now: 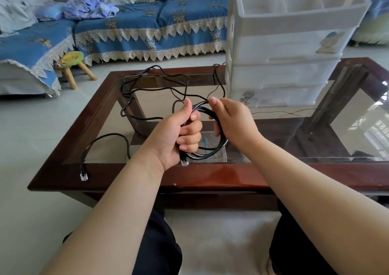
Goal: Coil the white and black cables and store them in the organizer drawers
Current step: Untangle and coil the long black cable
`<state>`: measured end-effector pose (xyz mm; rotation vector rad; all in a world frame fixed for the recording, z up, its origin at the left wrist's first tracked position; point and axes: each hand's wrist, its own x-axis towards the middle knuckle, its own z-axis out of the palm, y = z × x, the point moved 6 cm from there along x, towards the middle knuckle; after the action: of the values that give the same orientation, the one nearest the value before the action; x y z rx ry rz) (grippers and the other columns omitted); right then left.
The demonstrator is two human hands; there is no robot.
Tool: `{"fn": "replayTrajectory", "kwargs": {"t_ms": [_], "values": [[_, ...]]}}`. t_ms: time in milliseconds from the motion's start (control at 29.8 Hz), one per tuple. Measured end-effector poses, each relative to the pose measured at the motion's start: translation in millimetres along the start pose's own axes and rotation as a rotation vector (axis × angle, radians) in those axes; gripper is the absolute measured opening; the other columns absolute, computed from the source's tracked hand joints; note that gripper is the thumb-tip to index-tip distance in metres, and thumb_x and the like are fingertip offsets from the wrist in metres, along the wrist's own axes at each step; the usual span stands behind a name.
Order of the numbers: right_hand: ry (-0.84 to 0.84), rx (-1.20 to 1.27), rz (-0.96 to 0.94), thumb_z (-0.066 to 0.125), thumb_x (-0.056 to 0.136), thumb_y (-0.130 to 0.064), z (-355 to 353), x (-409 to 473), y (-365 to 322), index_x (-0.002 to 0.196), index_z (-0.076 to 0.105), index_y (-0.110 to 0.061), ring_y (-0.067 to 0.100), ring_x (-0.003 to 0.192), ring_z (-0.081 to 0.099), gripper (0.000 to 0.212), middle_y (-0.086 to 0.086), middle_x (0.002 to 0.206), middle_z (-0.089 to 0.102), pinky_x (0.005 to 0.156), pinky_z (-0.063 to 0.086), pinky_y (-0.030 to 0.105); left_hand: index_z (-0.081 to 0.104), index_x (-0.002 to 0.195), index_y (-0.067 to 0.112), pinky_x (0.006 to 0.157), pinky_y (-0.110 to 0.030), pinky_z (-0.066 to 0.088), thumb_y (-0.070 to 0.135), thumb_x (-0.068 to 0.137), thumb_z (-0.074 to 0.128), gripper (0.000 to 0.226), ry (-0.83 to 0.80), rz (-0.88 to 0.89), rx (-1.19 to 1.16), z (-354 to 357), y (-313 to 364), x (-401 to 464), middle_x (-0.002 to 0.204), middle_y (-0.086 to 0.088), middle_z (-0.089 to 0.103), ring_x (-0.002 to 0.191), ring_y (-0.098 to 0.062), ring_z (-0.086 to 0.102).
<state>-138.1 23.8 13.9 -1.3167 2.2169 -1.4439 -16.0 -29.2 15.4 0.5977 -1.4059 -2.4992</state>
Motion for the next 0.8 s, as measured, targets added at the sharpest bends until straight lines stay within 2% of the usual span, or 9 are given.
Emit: {"fn": "replayTrajectory", "kwargs": {"t_ms": [101,201,302,436,570,637,738,805], "values": [[0.03,-0.025,0.002,0.033,0.097,-0.052,1.1,-0.9,-0.4,0.072,0.053,-0.01,0.01,0.043,0.051,0.053,0.001,0.045,0.057,0.053,0.044,0.029,0.04,0.071,0.017,0.033,-0.017,0.017,0.054,0.098,0.028,0.048,0.052,0.038,0.074,-0.7,-0.4,0.6,0.048,0.008,0.025,0.035,-0.003,0.018],[0.046,-0.025,-0.002,0.032,0.096,-0.054,0.0,-0.6,-2.3,0.072,0.052,-0.012,0.012,0.044,0.052,0.052,0.001,0.046,0.057,0.054,0.045,0.03,0.041,0.069,0.015,0.032,-0.018,0.016,0.05,0.102,0.022,0.052,0.047,0.047,0.017,-1.4,-0.3,1.4,0.045,0.006,0.028,0.033,-0.004,0.019],[0.055,-0.018,-0.016,0.032,0.095,-0.055,-1.0,-1.2,-3.6,0.07,0.05,-0.016,0.013,0.046,0.053,0.05,0.002,0.047,0.057,0.057,0.048,0.033,0.043,0.069,0.014,0.033,-0.017,0.016,0.039,0.104,0.025,0.046,0.0,0.025,-0.038,-1.7,0.3,1.0,0.045,0.006,0.028,0.033,-0.004,0.02],[0.07,-0.075,-0.026,0.03,0.095,-0.057,-5.3,0.6,-2.3,0.071,0.051,-0.008,0.012,0.045,0.054,0.058,0.002,0.046,0.058,0.058,0.05,0.036,0.045,0.07,0.015,0.035,-0.017,0.016,0.041,0.103,0.026,0.046,-0.055,-0.007,0.004,0.0,-0.1,0.0,0.048,0.007,0.029,0.037,-0.004,0.021],[0.059,-0.135,-0.033,0.027,0.091,-0.062,-8.5,0.4,-2.9,0.064,0.047,-0.011,0.015,0.047,0.057,0.062,0.002,0.047,0.059,0.057,0.048,0.035,0.042,0.064,0.016,0.034,-0.018,0.013,0.045,0.103,0.025,0.051,-0.038,-0.029,0.058,0.2,-3.2,-0.4,0.047,0.007,0.025,0.036,-0.004,0.017],[0.049,-0.176,-0.041,0.029,0.091,-0.062,-9.2,1.6,-3.8,0.057,0.041,-0.014,0.015,0.045,0.05,0.06,0.0,0.044,0.053,0.052,0.041,0.032,0.04,0.06,0.018,0.034,-0.019,0.011,0.047,0.102,0.026,0.053,-0.016,-0.041,0.067,-0.6,-4.3,-1.1,0.045,0.008,0.023,0.036,-0.005,0.015],[-0.002,-0.156,-0.031,0.036,0.087,-0.065,-11.9,6.8,0.3,0.052,0.027,-0.017,0.015,0.044,0.028,0.06,-0.003,0.045,0.03,0.051,0.023,0.031,0.038,0.058,0.019,0.035,-0.02,0.008,0.049,0.101,0.028,0.053,0.001,-0.053,0.05,-2.8,-1.9,-3.9,0.043,0.008,0.022,0.035,-0.005,0.014],[-0.065,-0.074,-0.021,0.038,0.086,-0.065,-15.1,10.9,4.1,0.052,0.035,-0.014,0.013,0.046,0.031,0.061,-0.003,0.047,0.033,0.054,0.026,0.03,0.038,0.058,0.02,0.035,-0.018,0.008,0.049,0.099,0.032,0.051,-0.002,-0.04,0.015,-6.3,3.1,-6.6,0.041,0.009,0.022,0.033,-0.004,0.015]]}}
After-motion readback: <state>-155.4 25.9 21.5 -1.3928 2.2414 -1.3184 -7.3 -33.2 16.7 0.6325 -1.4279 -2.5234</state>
